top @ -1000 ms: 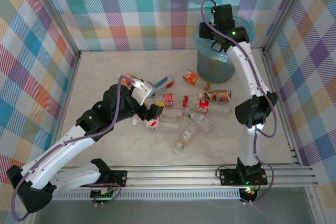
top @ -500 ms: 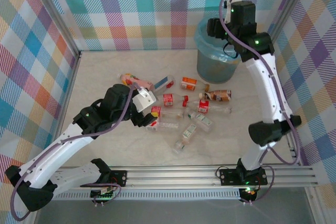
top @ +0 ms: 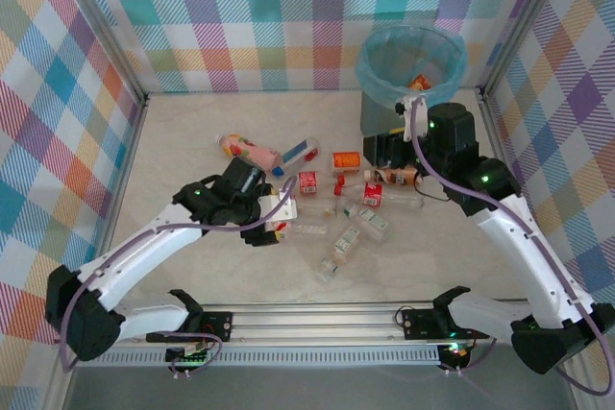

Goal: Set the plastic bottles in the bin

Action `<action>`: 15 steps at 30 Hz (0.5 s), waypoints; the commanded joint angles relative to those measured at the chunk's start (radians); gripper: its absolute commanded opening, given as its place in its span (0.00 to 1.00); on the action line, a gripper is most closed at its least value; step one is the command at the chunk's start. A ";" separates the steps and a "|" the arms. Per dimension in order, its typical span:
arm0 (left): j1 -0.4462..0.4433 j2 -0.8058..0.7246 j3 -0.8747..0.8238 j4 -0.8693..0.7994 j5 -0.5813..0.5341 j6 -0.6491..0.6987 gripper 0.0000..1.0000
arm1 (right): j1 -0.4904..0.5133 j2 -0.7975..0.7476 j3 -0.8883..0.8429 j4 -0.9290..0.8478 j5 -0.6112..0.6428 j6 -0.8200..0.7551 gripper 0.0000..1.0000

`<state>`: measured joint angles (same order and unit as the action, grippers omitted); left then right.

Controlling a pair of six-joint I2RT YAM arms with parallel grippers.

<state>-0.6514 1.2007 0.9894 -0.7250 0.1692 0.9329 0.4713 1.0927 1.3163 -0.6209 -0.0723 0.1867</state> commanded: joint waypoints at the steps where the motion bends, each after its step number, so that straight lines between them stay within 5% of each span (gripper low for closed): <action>1: 0.017 0.054 -0.031 0.082 0.053 0.043 0.84 | 0.007 -0.057 -0.039 0.030 -0.077 0.021 0.71; 15: 0.041 0.234 -0.110 0.215 0.066 0.064 0.82 | 0.009 -0.184 -0.135 0.001 -0.084 0.009 0.72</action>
<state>-0.6182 1.4162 0.8936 -0.5385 0.2089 0.9741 0.4728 0.9108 1.1919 -0.6289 -0.1303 0.1917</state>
